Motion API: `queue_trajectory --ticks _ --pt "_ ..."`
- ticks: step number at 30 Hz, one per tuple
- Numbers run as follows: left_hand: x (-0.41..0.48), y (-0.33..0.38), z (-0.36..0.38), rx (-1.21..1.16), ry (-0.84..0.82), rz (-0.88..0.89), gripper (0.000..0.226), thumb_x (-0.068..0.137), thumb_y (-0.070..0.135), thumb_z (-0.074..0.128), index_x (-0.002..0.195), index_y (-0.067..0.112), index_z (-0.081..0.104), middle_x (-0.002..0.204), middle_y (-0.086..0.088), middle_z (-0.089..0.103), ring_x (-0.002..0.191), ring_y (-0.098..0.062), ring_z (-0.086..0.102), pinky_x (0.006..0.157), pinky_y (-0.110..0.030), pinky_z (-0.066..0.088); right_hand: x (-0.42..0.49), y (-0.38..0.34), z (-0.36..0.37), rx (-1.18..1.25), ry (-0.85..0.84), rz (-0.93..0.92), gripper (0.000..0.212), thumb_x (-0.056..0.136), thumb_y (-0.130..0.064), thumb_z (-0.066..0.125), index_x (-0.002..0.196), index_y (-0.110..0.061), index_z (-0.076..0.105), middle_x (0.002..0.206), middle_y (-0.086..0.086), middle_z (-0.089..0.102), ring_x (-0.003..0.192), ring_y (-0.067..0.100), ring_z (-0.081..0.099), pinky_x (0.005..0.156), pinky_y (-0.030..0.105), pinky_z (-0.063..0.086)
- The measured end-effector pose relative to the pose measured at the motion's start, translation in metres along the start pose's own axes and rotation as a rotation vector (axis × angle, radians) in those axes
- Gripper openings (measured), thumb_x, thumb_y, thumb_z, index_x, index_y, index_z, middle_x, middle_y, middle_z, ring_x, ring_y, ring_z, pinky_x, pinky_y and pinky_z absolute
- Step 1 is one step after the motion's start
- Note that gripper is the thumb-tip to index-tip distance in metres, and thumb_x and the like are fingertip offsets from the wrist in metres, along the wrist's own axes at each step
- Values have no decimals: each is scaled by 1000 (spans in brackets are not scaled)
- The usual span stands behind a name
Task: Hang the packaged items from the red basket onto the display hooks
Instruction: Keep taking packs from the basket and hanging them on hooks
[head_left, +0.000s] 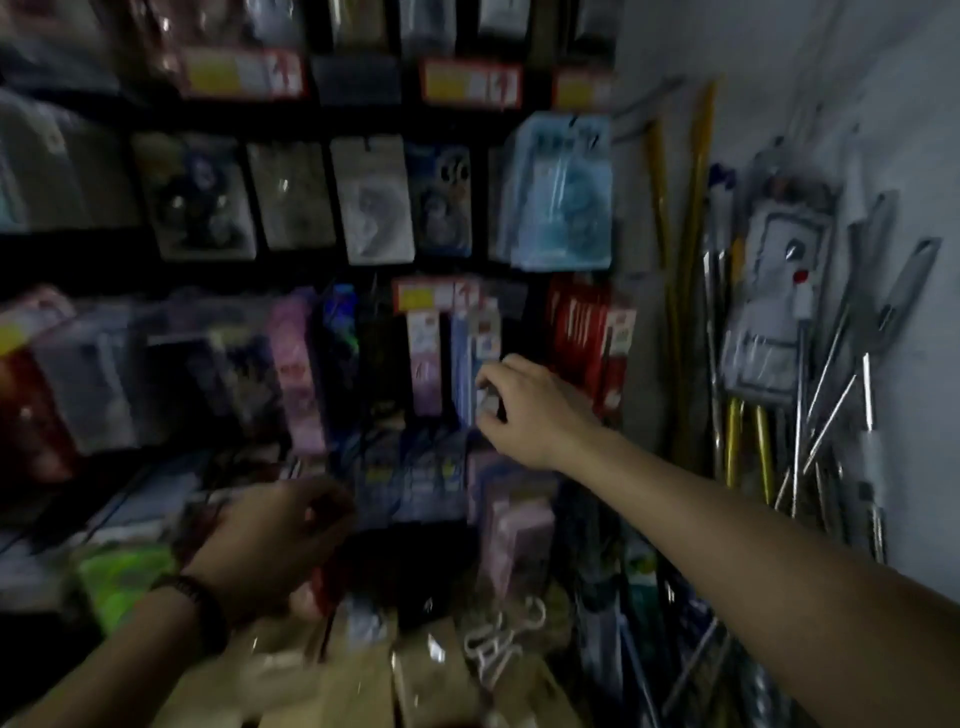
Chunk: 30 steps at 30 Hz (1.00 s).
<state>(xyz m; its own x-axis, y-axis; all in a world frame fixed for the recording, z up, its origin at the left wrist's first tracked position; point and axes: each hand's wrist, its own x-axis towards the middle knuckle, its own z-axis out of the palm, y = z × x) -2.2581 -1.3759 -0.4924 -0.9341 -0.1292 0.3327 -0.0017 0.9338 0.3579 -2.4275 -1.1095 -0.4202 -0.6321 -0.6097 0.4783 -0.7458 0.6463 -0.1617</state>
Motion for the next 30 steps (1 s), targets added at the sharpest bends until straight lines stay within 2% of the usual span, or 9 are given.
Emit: queue_trajectory --ticks 3,5,8,11,15,19,23,26,30 --pt "-62 -27 33 18 -61 -71 18 95 27 77 90 42 68 78 27 65 73 4 66 65 -21 53 -37 -32 53 115 -103 -28 25 98 -40 63 119 -27 58 115 -7 54 104 20 58 79 37 50" --pt "-100 -44 54 30 -101 -131 12 94 24 78 94 34 72 78 26 63 70 1 62 63 -15 46 -66 -55 92 126 -205 -44 22 98 -42 63 115 -29 56 113 -7 54 103 20 59 79 36 49" --pt "-152 -81 83 15 -188 -286 5 95 37 74 91 40 72 81 22 68 69 3 62 61 -17 46 -110 -89 155 82 -442 -86 31 92 -48 61 117 -30 58 115 -6 55 104 23 62 85 42 56" --pt "-196 -114 114 43 -253 -338 7 92 53 66 86 51 63 81 25 67 72 3 63 67 -30 58 -150 -111 213 154 -622 -74 28 88 -47 60 110 -30 62 106 -10 50 105 23 63 86 40 56" --pt "-236 -134 156 -64 -382 -466 10 97 43 67 97 34 72 92 9 74 84 -17 71 75 -41 61 -195 -120 285 249 -726 55 23 94 -42 67 111 -26 67 113 -5 63 102 18 62 81 36 54" --pt "-257 -150 203 -73 -472 -543 21 91 39 63 99 25 75 98 -5 78 92 -31 74 76 -36 56 -251 -119 368 330 -857 231 16 94 -38 70 101 -24 70 106 1 72 97 23 69 81 37 58" --pt "-272 -157 249 -167 -571 -649 6 96 30 71 102 31 73 110 1 76 100 -23 72 84 -29 51 -308 -115 436 358 -1006 406 18 96 -30 68 109 -18 73 111 5 74 102 25 70 87 39 58" --pt "-293 -169 284 -299 -554 -733 7 93 31 74 100 32 73 108 7 76 103 -21 73 92 -42 61 -338 -118 474 341 -1079 449 14 88 -27 66 102 -23 70 105 5 74 97 28 71 80 37 59" --pt "-294 -177 313 -358 -695 -780 6 100 32 71 103 30 65 104 13 65 107 -16 68 94 -29 52 -373 -121 551 341 -1077 446 55 78 -37 75 130 -29 62 126 -2 69 114 24 67 94 41 59"
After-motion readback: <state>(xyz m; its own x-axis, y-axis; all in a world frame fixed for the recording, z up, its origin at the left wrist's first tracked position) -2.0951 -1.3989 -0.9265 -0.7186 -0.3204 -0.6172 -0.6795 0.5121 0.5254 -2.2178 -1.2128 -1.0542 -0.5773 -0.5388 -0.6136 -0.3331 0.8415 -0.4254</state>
